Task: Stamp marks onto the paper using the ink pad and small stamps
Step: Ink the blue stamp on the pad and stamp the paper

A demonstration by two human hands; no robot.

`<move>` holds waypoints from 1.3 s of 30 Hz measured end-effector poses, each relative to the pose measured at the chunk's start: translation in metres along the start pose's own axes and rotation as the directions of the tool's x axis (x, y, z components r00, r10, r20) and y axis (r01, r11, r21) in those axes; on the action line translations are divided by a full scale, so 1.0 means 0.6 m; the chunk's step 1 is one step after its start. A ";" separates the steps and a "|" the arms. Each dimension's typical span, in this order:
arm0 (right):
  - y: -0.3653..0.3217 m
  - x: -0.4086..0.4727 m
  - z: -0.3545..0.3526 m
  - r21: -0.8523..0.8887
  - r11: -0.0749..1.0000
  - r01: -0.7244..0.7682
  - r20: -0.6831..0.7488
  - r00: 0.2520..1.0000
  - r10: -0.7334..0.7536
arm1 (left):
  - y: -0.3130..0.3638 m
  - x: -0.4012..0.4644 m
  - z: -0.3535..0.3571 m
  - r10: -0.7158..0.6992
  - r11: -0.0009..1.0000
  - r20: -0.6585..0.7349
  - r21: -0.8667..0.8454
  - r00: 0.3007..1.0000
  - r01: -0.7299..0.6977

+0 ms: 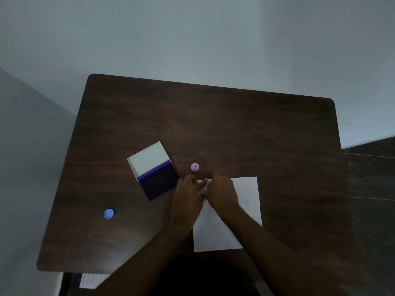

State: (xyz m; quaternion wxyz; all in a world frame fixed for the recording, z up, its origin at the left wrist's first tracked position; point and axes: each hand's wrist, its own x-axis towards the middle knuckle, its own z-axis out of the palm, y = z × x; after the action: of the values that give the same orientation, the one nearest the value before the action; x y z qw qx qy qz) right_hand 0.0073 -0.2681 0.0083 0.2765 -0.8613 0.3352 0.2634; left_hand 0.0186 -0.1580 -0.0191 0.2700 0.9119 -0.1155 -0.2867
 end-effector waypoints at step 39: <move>-0.016 -0.018 -0.005 0.017 1.000 0.000 -0.086 0.996 0.002 | 0.028 -0.018 -0.025 0.056 0.997 0.032 0.051 0.998 -0.058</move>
State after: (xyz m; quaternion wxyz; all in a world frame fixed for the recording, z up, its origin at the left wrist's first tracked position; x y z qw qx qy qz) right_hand 0.0082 -0.2594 0.0199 0.2693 -0.8692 0.3494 0.2234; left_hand 0.0174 -0.1616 0.0055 0.2524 0.9104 -0.1531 -0.2897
